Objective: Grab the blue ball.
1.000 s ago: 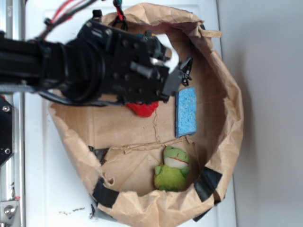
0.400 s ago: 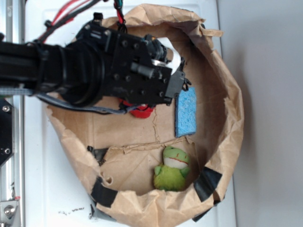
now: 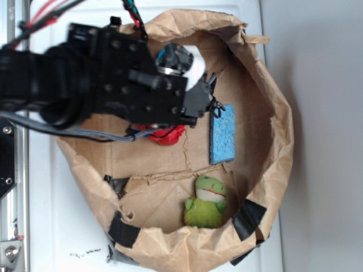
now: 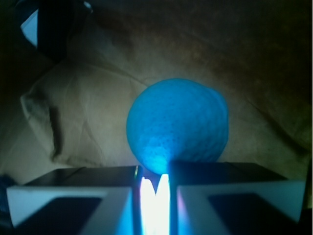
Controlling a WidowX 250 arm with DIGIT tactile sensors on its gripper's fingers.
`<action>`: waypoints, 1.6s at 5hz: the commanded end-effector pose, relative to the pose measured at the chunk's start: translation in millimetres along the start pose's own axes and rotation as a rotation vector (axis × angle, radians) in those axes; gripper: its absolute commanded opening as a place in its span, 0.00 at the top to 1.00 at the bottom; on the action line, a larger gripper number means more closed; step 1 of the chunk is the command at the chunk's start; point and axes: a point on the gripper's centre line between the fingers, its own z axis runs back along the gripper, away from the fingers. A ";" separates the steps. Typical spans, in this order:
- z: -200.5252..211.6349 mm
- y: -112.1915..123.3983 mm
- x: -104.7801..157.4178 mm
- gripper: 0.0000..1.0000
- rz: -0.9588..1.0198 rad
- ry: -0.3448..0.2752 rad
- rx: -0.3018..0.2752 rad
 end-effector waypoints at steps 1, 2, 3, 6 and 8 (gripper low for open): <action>37.4 12.0 25.4 1.00 0.014 0.030 -0.057; 40.8 18.2 34.0 0.00 0.069 0.072 0.007; 36.9 28.9 37.6 0.00 0.084 0.069 0.015; -2.0 34.1 30.5 0.00 0.088 -0.026 0.017; -0.1 29.3 25.4 1.00 0.095 -0.032 0.029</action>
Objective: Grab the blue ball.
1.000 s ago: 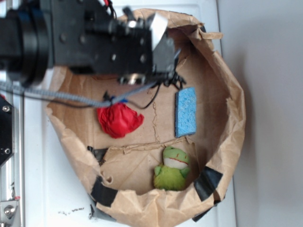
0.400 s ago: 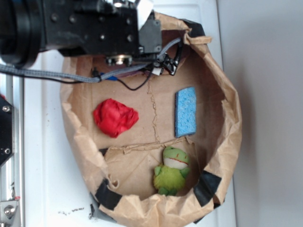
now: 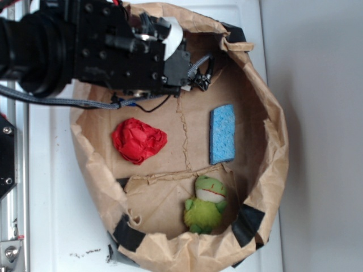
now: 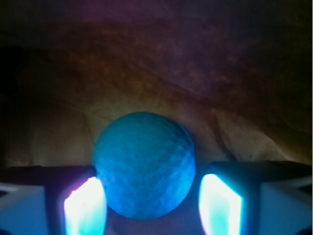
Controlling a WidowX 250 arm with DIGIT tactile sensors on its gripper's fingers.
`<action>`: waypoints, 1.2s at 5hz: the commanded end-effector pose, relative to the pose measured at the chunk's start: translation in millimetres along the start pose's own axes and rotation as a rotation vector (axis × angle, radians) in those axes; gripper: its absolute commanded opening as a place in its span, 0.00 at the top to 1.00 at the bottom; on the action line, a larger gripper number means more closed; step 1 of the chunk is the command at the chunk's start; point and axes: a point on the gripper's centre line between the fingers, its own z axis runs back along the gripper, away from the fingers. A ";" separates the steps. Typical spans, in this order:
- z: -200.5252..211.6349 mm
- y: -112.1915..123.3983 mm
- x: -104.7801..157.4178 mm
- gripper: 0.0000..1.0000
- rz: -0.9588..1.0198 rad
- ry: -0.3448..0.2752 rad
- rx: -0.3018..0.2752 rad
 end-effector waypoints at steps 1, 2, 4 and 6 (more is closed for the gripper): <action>10.8 -0.9 4.9 1.00 0.021 -0.014 -0.016; 14.4 0.4 3.8 1.00 0.022 -0.007 -0.028; 46.3 -0.6 3.5 1.00 -0.073 0.092 -0.167; 106.8 10.3 20.6 1.00 -0.224 0.251 -0.281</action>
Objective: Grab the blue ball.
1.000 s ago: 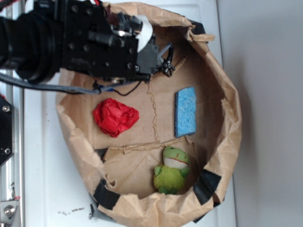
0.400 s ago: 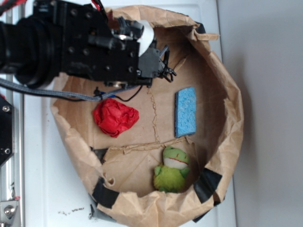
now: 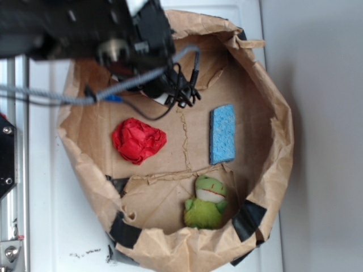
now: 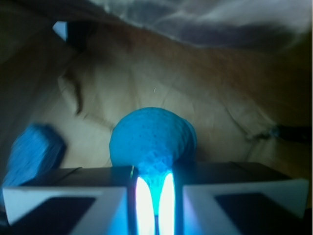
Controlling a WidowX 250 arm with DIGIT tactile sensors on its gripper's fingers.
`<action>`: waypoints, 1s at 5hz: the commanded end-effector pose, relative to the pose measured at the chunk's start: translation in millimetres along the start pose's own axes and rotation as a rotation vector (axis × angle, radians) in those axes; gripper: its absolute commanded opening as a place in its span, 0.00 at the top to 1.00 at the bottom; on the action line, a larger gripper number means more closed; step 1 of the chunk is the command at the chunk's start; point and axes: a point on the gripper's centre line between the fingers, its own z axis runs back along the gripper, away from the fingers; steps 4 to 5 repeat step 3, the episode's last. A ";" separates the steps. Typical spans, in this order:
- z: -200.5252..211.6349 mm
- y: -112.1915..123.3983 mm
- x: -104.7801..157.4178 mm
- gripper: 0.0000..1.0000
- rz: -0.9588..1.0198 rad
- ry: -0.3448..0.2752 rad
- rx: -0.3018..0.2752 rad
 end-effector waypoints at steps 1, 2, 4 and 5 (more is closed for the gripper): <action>49.0 5.4 23.7 1.00 -0.076 -0.017 -0.067; 48.5 3.3 27.0 1.00 -0.096 -0.021 -0.073; 47.2 3.1 25.7 0.69 -0.179 -0.092 -0.063; 47.2 3.1 25.7 0.69 -0.179 -0.092 -0.063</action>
